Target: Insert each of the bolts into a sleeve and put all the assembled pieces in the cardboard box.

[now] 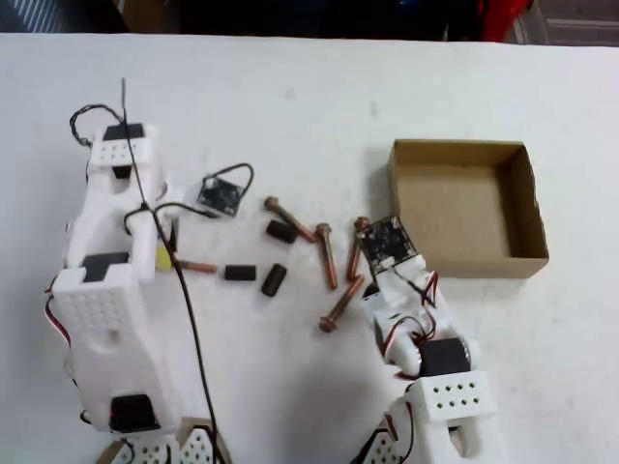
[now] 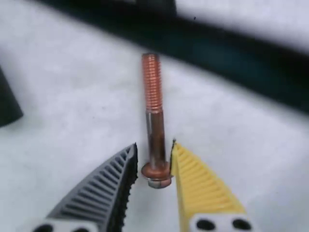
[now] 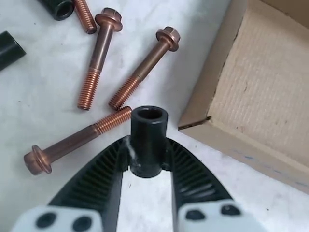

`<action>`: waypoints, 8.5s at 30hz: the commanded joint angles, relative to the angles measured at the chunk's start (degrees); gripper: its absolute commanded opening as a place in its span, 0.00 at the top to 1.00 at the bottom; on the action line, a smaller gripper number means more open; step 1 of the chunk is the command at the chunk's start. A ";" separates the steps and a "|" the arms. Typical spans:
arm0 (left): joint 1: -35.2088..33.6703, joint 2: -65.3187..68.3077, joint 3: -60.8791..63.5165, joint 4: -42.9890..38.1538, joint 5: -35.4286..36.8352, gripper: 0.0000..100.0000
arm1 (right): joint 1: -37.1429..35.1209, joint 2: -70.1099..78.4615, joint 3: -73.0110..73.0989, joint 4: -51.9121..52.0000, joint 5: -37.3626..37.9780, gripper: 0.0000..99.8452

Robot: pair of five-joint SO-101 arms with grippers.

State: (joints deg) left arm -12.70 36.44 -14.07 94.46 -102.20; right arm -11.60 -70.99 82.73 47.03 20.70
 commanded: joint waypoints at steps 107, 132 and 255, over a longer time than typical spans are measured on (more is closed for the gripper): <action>2.77 -20.88 13.98 -4.75 155.43 0.86 | -0.04 -0.92 -0.62 -1.19 -0.09 0.98; -0.04 -3.74 8.79 -7.30 162.11 0.86 | -0.04 -0.92 -0.62 -1.19 -0.09 0.98; 5.67 -4.00 2.73 -13.63 91.34 0.98 | -0.04 -0.92 -0.62 -1.19 0.00 0.98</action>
State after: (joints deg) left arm -6.64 33.63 -8.70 82.51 -8.04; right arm -11.60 -70.99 82.73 47.03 20.70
